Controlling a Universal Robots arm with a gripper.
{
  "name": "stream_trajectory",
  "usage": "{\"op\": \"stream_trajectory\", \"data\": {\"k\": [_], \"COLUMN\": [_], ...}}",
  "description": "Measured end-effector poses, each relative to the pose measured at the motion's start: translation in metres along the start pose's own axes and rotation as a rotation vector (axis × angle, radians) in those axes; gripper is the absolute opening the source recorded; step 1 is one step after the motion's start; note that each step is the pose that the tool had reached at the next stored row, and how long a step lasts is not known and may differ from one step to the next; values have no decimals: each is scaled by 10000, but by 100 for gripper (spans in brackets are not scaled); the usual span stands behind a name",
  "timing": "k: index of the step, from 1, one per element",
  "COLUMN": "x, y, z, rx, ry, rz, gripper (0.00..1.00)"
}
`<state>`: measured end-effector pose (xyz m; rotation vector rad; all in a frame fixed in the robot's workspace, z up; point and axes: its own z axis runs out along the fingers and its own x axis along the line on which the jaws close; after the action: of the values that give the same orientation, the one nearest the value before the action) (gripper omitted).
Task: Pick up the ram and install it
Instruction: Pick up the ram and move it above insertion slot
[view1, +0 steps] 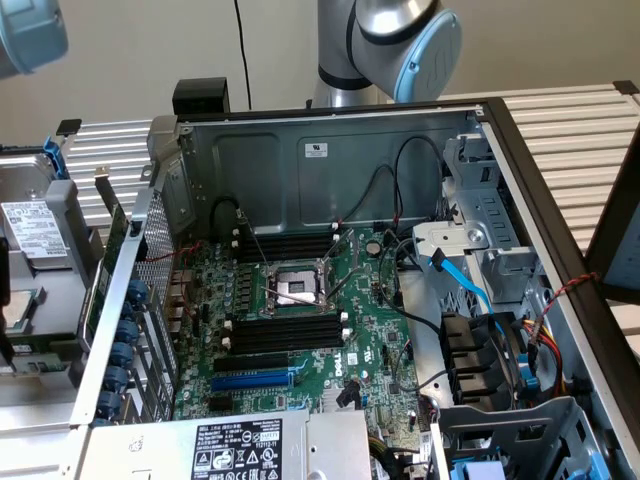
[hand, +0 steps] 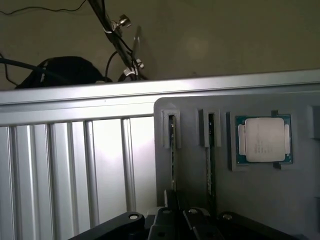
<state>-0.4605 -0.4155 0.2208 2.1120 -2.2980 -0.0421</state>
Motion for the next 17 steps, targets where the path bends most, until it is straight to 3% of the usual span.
{"op": "stream_trajectory", "data": {"k": [17], "x": [0], "y": [4], "z": [-101], "rx": [2], "ry": [48], "rz": [2], "gripper": [12]}}
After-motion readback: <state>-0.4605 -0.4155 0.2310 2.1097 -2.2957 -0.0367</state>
